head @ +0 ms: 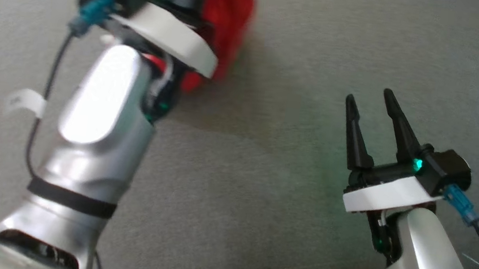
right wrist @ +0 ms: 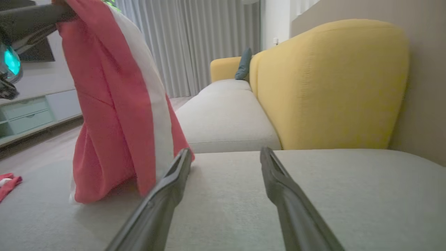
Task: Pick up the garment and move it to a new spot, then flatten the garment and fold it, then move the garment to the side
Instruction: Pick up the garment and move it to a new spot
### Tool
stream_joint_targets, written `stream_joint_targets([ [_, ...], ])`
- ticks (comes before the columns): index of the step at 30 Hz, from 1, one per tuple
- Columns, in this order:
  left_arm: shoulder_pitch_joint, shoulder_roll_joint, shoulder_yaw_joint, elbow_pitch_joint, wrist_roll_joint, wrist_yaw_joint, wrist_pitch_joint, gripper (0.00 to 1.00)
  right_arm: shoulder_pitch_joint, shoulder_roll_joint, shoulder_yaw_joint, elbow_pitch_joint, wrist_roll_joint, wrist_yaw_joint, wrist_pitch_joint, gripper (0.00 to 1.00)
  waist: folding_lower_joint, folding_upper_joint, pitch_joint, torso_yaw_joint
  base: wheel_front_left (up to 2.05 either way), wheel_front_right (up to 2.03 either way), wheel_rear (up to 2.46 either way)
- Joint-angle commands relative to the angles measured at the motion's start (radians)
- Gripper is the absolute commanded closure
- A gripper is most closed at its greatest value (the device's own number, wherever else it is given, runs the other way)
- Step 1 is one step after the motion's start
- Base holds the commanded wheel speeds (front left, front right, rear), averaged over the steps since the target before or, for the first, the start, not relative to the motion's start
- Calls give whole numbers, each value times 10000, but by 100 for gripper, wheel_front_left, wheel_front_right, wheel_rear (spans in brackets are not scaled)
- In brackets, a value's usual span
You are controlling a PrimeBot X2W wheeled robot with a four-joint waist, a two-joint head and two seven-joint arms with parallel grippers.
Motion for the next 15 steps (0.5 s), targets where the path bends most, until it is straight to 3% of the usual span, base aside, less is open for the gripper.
stream_joint_targets([
  [1, -160, 241, -126, -483, -374, 332, -53, 100, -60, 143, 100, -369, 43, 75, -63, 0, 1, 0, -30, -356, 0, 0, 0],
  [7, 837, 239, -140, -471, -606, 1188, -53, 100, 28, 144, -166, -384, 30, 75, -63, 0, 1, 0, 82, -65, 0, 0, 0],
  [15, 3230, 283, 1344, -521, 158, 1384, -53, 100, 215, 144, -256, -218, -120, 75, -63, 0, 1, 0, -86, 749, 0, 0, 0],
])
